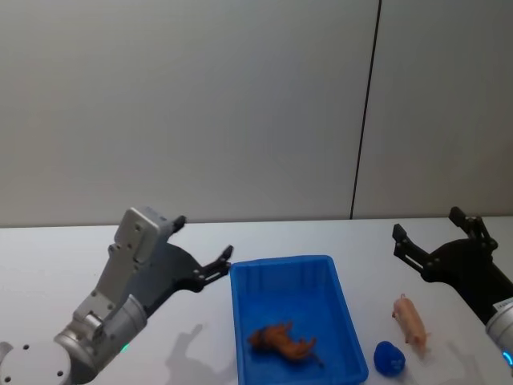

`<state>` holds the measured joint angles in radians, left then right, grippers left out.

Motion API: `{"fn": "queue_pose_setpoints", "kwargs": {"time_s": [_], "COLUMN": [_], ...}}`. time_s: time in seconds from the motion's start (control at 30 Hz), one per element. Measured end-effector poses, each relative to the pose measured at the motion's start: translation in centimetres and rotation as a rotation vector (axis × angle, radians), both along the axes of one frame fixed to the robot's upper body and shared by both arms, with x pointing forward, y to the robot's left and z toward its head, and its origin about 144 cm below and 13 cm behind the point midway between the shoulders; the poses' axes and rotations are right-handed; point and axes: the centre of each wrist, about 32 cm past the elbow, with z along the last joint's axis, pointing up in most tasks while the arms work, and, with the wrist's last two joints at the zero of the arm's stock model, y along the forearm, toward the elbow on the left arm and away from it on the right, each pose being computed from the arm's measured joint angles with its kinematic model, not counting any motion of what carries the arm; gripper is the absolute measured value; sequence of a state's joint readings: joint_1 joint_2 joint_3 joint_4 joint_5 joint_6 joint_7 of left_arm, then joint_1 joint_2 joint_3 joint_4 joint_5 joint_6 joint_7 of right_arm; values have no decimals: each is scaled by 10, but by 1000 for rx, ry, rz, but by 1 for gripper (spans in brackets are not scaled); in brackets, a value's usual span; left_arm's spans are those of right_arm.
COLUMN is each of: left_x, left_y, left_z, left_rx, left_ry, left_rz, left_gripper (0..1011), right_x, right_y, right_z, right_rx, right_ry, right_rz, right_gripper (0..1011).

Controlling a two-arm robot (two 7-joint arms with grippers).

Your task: Pick up the two dolls from the table and place them into the box.

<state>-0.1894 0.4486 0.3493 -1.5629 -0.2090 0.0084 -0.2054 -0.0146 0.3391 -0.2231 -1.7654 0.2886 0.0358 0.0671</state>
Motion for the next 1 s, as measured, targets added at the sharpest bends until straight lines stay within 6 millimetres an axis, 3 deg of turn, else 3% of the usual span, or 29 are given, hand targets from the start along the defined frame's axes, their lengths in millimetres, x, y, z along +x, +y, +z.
{"fn": "queue_pose_setpoints", "kwargs": {"time_s": [0.47,1.0], "left_x": [-9,-12], "left_y": [7,10], "left_z": [0,0], "left_rx": [44,59], "left_ry": [-35,-49], "left_rz": [125,166], "left_gripper": [1001,1001], "right_x": [5,25], "right_y": [-14,-26], "right_z": [-10,-41], "right_rx": [-25,-60], "right_ry": [83,241], "right_rz": [-45,-89], "right_gripper": [1001,1001]}}
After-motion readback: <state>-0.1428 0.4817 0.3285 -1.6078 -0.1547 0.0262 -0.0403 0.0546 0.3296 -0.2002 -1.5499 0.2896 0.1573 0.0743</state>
